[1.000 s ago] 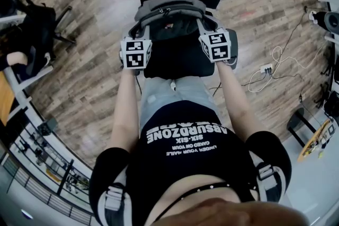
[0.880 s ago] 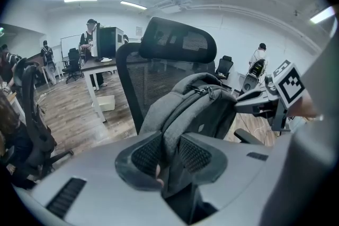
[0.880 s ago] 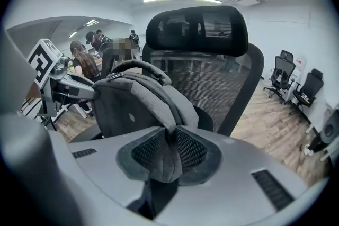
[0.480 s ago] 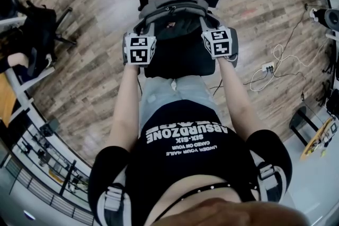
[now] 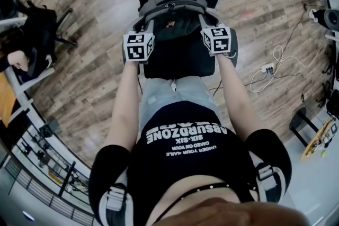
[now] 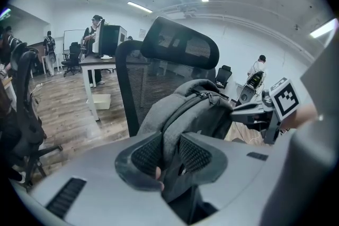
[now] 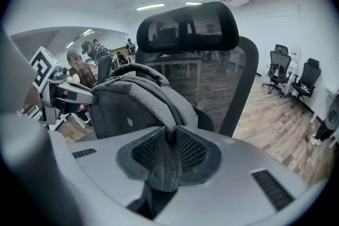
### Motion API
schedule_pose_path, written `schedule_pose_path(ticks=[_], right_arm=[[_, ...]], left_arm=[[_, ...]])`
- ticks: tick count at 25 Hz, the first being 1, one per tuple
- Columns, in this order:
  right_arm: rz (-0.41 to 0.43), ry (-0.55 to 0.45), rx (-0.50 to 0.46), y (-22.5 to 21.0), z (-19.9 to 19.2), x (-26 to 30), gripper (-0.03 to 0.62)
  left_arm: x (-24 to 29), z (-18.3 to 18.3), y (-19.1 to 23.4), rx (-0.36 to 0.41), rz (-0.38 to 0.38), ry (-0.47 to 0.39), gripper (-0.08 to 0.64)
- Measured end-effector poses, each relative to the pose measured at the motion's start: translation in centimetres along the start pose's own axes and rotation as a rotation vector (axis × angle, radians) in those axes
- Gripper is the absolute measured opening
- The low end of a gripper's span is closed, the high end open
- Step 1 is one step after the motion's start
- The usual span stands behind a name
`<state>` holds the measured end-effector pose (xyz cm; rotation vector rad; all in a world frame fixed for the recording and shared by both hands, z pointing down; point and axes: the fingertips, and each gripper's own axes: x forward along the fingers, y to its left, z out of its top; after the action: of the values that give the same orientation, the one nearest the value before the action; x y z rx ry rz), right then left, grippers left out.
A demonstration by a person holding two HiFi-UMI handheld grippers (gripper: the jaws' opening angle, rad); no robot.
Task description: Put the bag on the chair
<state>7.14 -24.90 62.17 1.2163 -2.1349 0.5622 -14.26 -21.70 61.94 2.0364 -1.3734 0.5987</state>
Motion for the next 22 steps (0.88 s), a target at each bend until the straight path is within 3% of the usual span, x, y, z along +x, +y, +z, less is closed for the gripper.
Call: schedule_pose_path(ticks=[22], right_arm=[[0.031, -0.022, 0.026, -1.3, 1.1, 2.8, 0.072]], left_arm=[[2.7, 1.4, 1.8, -0.001, 0.019, 0.009, 0.101]])
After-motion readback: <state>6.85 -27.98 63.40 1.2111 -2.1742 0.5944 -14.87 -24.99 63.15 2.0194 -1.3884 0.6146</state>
